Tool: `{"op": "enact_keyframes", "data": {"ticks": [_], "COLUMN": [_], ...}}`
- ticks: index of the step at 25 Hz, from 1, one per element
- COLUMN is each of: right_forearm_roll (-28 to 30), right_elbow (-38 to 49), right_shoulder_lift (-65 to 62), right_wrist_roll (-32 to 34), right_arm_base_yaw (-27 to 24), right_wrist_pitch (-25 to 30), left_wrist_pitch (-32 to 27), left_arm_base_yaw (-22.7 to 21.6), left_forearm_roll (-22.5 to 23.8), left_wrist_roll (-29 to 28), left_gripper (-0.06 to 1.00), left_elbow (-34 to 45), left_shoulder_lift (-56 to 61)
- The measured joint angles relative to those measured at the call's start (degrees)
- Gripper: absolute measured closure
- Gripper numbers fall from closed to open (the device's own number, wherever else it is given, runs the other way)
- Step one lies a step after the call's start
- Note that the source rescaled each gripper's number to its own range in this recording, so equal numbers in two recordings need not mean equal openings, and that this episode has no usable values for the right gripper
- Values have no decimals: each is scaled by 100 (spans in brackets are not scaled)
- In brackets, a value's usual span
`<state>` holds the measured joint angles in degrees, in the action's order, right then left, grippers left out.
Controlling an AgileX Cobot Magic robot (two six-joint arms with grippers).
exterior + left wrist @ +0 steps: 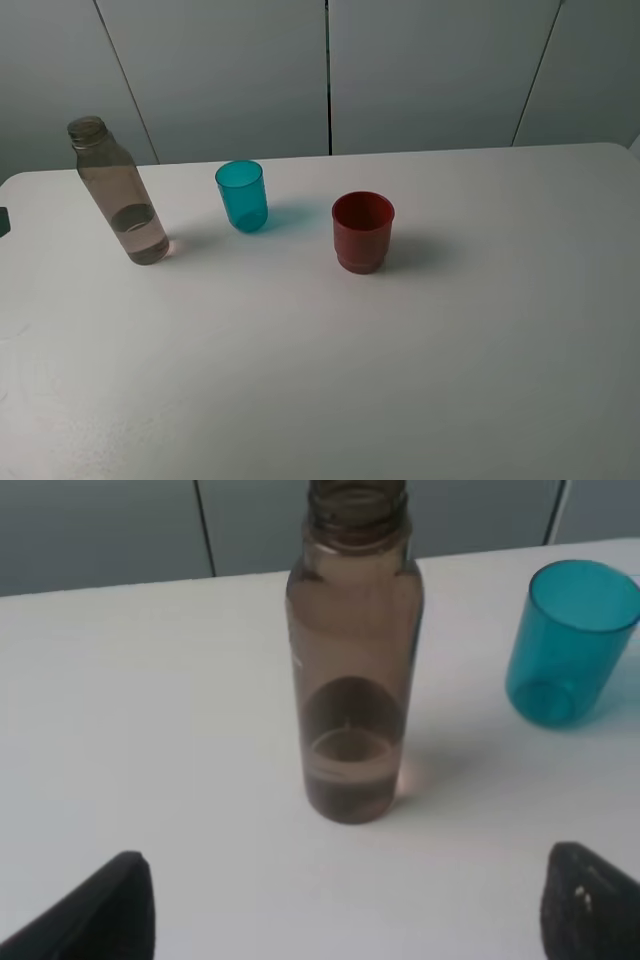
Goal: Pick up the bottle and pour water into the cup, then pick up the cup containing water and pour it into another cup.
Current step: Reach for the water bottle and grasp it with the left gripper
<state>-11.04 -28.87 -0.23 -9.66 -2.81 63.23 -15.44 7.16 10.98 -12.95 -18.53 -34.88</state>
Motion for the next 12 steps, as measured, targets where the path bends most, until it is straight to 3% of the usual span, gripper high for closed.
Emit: {"op": "enact_keyframes", "data": {"ticks": [7, 12], "right_forearm_roll": [0, 0], "right_elbow": [0, 0], "right_shoulder_lift": [0, 0], "right_wrist_roll": [0, 0], "right_arm_base_yaw": [0, 0], "right_wrist_pitch": [0, 0], "left_wrist_pitch": [1765, 2339], "left_arm_base_yaw": [0, -269], "left_forearm_roll": [0, 74], "left_wrist_roll": [68, 246], "left_gripper": [-3, -3], "left_elbow": [724, 797], "left_shoulder_lift": [-123, -718]}}
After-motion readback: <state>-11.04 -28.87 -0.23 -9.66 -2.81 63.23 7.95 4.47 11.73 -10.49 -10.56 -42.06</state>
